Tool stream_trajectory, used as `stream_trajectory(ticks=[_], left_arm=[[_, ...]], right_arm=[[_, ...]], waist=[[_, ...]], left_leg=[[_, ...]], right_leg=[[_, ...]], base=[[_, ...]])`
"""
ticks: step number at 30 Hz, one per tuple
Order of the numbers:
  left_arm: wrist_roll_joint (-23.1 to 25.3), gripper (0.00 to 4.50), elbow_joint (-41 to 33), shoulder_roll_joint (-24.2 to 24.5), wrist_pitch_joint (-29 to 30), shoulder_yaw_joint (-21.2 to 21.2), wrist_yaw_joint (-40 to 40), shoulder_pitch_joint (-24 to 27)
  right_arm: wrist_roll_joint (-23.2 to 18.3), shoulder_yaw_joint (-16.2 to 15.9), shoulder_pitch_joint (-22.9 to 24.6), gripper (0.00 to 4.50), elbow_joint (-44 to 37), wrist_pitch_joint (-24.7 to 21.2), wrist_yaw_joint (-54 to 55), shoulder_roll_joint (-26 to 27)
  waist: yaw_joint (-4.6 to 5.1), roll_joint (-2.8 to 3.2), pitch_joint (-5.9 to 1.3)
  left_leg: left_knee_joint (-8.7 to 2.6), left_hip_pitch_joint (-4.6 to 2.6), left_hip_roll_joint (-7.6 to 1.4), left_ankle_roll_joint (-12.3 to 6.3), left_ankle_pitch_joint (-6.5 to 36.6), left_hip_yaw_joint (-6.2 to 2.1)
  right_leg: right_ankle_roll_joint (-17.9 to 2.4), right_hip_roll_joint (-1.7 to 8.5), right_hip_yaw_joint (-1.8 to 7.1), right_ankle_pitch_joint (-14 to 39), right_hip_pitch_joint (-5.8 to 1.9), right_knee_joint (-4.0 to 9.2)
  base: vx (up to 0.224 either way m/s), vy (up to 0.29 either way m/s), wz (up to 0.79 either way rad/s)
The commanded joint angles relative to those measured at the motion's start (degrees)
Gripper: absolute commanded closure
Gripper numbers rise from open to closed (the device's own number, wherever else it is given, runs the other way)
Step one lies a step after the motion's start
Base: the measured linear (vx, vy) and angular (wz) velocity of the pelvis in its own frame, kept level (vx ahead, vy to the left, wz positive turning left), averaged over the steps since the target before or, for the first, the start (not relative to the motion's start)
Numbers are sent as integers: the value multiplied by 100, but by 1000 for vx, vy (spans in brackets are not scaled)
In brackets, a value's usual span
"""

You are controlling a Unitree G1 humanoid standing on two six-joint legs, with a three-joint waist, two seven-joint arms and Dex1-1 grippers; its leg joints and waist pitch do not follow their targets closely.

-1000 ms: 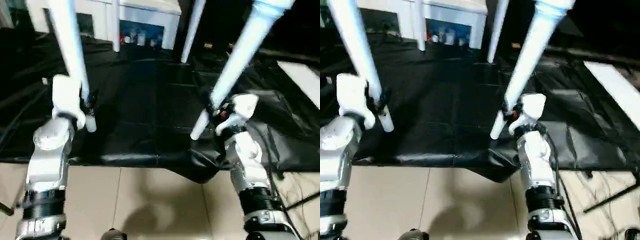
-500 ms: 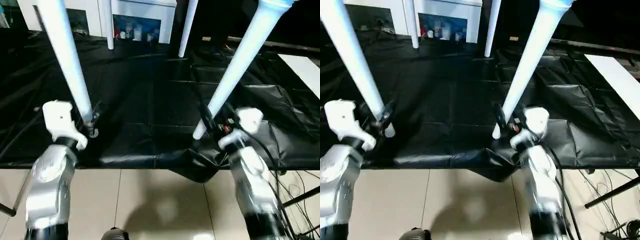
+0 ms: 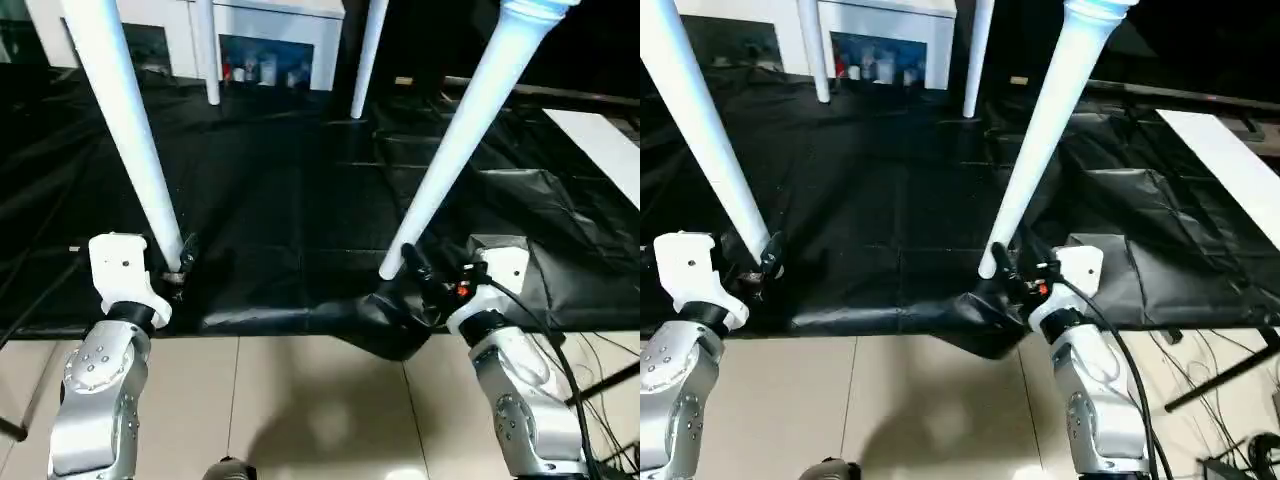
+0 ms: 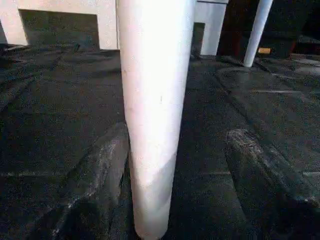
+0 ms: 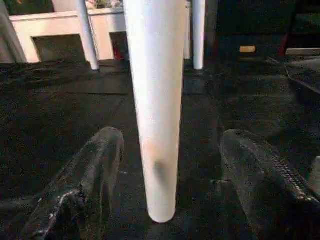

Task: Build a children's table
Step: Flip table

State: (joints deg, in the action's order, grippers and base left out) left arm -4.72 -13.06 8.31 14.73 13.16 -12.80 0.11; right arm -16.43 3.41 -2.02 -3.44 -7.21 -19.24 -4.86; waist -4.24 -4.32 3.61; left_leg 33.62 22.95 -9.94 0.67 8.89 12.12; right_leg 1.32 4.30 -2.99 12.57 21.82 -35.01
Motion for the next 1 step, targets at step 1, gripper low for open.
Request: stream_trajectory(ticks=[1], left_arm=[[65,115,-197,-42,-62,-131,97,83]], right_arm=[[-189,-15,108,114,-279,-99,-145,-51]], waist=[[15,130,-294]], left_leg=[[-537,-252,-418,575,2649,-301]], right_leg=[[-506,402,311,1418,-1,524]], base=[[0,0,0]])
